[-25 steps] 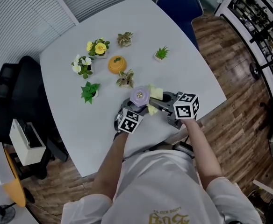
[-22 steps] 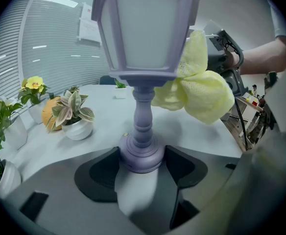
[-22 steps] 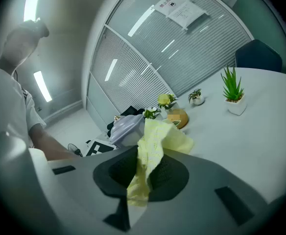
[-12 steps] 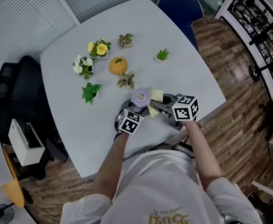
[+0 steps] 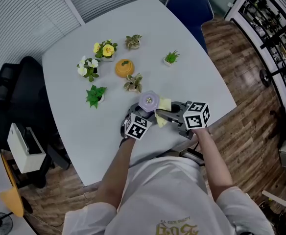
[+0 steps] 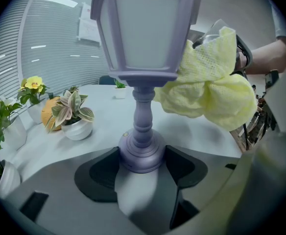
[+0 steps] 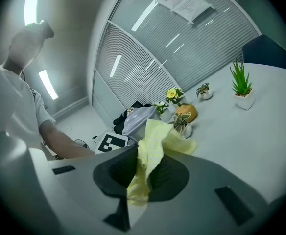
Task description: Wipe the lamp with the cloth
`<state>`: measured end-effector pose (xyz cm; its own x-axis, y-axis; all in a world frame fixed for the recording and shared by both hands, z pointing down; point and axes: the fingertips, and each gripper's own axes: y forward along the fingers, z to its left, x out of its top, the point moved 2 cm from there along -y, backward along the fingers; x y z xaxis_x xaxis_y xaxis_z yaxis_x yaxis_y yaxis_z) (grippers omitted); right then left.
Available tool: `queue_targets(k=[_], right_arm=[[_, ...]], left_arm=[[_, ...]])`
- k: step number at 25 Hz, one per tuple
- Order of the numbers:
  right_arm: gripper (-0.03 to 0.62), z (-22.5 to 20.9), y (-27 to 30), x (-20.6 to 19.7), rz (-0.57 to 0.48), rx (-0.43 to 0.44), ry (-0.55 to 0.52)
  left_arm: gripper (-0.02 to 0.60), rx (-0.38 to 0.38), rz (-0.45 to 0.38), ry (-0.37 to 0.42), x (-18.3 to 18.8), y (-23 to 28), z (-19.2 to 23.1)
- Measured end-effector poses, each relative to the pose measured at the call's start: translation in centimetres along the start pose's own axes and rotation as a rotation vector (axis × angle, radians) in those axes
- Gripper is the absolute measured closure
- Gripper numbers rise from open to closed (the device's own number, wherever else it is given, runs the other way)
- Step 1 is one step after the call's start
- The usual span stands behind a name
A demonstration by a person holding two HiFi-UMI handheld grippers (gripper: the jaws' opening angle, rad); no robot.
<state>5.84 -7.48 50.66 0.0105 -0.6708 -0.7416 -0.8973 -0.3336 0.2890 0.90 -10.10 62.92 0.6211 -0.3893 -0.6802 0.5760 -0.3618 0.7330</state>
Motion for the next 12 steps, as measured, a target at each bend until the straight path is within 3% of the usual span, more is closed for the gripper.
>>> queue_targets(k=[12], right_arm=[[0.543,1.8,1.6,-0.2,0.049,0.075,-0.044]], left_arm=[[0.276,0.0,0.001,0.004,0.0,0.0,0.0]])
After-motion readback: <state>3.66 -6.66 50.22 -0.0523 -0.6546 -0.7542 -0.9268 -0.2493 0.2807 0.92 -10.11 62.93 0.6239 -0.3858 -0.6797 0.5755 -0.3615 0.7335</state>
